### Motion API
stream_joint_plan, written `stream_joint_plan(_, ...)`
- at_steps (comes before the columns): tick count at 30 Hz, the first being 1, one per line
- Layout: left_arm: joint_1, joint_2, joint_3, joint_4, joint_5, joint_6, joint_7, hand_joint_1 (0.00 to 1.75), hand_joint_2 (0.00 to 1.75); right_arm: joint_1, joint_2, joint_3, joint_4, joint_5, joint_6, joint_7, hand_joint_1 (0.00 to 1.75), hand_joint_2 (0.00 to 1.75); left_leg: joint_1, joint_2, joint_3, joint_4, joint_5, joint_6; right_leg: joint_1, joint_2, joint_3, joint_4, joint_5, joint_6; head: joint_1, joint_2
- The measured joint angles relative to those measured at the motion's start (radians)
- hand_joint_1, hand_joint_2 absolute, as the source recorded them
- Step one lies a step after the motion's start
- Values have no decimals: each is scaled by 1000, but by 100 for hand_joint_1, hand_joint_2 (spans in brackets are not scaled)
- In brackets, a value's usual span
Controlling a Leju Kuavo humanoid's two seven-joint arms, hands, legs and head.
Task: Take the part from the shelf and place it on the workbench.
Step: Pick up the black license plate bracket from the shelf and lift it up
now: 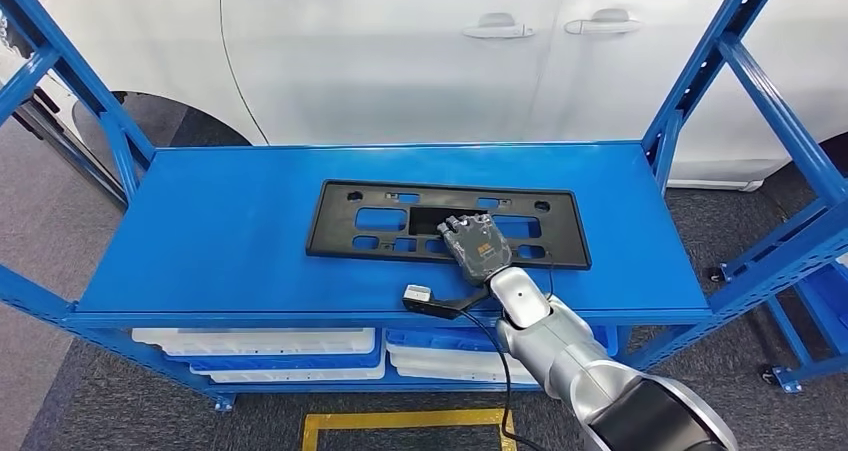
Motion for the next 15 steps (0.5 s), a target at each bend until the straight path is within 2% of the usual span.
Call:
stream_joint_plan(1,0,0,0,0,2,-4,-2,0,175,3,0,-6,-6,-7,-5,-11,175,175,1,0,-27,51,-14,-3,0,0,0,0,-1,0,0,0)
stream_joint_plan(2,0,1,0,0,6,-9,-7,0,175,7,0,-13,-16,-17,-8,-24,175,175,2,0,-38,68,-9,-5,0,1,1,1,-1,0,0,0)
stream_joint_plan(3,0,1,0,0,11,-14,-15,0,175,11,0,-22,-30,-34,-9,-43,175,175,4,0,-29,42,17,-6,0,2,1,2,-2,1,0,0)
stream_joint_plan(5,-3,2,1,0,31,-23,-37,0,175,20,0,-47,-73,-114,-9,-120,175,175,7,2,34,-94,88,-5,0,4,4,5,-6,6,0,0)
stream_joint_plan(6,-6,2,2,0,44,-27,-48,0,175,25,0,-63,-101,-181,-4,-178,175,175,7,2,65,-159,112,0,1,6,4,8,-7,10,0,0)
stream_joint_plan(7,-10,2,4,0,57,-31,-57,0,175,33,-1,-80,-136,-260,7,-240,175,175,5,2,84,-200,123,5,3,8,3,9,-8,15,0,0)
stream_joint_plan(8,-13,2,6,0,69,-34,-67,0,175,44,-1,-97,-176,-348,26,-305,175,175,3,1,90,-214,122,11,4,9,2,9,-8,21,0,0)
stream_joint_plan(11,-16,3,15,0,100,-30,-116,0,175,112,-10,-145,-384,-709,167,-510,175,175,3,0,93,-220,127,31,3,9,3,13,-14,38,0,0)
stream_joint_plan(13,-19,3,21,0,111,-31,-143,0,175,187,-30,-169,-595,-1005,314,-609,175,175,7,1,97,-227,131,44,2,8,-23,77,-59,46,0,0)
stream_joint_plan(15,-21,4,25,0,118,-45,-148,0,175,269,-55,-179,-820,-1254,467,-650,175,175,4,-1,94,-227,131,50,0,6,-87,214,-130,49,0,0)
